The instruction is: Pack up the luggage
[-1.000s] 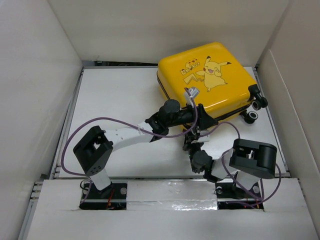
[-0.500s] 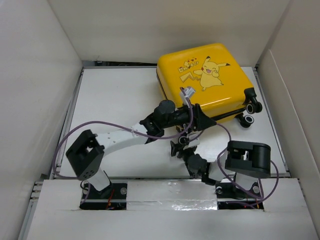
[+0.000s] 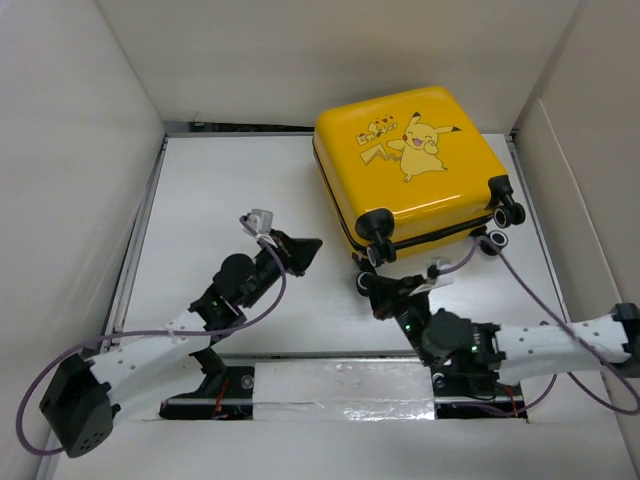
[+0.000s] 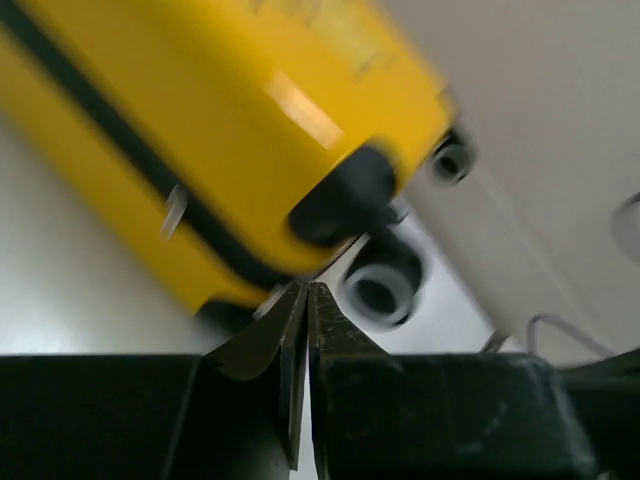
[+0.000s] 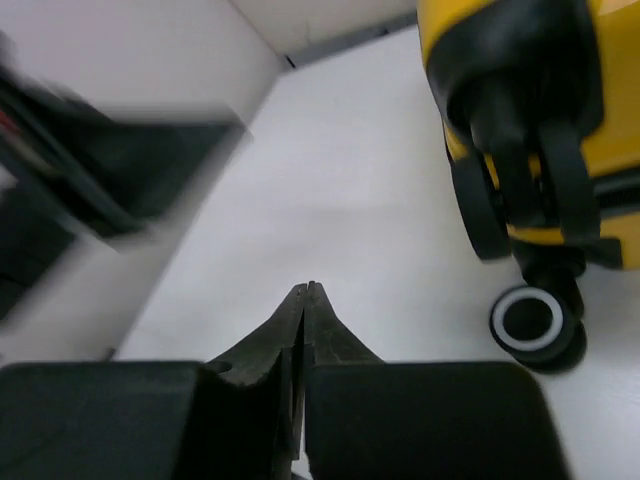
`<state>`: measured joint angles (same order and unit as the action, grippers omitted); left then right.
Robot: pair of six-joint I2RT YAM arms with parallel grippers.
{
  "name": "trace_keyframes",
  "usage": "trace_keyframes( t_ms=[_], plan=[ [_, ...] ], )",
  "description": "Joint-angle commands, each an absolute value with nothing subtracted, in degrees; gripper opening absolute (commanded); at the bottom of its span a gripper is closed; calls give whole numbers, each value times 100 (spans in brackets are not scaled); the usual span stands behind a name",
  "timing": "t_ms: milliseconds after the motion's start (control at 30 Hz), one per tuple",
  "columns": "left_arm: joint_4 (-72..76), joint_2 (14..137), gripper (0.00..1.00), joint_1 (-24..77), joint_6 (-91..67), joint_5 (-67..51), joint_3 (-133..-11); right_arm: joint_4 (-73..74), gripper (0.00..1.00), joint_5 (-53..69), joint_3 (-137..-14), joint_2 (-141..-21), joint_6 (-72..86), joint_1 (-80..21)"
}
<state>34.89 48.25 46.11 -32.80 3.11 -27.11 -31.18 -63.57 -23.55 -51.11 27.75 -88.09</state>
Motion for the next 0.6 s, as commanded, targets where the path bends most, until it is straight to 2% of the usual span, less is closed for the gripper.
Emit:
trace_keyframes(
  t_ms=[0,33,67,133,167,200,267,300,400,567],
  plan=[
    [3259,5350,0,4632,-3182,284,-1979,684,11,-6723,-3163,-4308,3807,-8624],
    [3583,5500,0,4632,-3199,151,-1891,877,22,-6689,-3425,-4046,3719,-8552],
    [3751,5624,3,4841,-3182,89,-1846,1175,50,-6645,-3541,-3965,3613,-8456],
    [4103,6037,13,5114,-2955,271,-1933,1212,70,-6226,-3725,-3990,3315,-7984],
    [4148,6177,29,5211,-2892,351,-2099,1335,77,-6075,-3953,-4069,3192,-7815],
    [4166,6448,37,5212,-2839,343,-2214,1414,86,-5969,-4068,-4165,3156,-7657],
    [4210,6696,47,5264,-2804,334,-2477,1520,92,-5488,-4340,-4498,2946,-7132],
    [4253,6923,48,5265,-2786,308,-2548,1451,94,-5232,-4394,-4596,2796,-6910],
    [4315,7398,50,5265,-2760,238,-2891,1152,97,-3888,-4561,-4965,2278,-6058],
    [4596,7997,48,5317,-2760,176,-3295,1142,97,-2816,-4842,-5571,1864,-5485]
  ],
)
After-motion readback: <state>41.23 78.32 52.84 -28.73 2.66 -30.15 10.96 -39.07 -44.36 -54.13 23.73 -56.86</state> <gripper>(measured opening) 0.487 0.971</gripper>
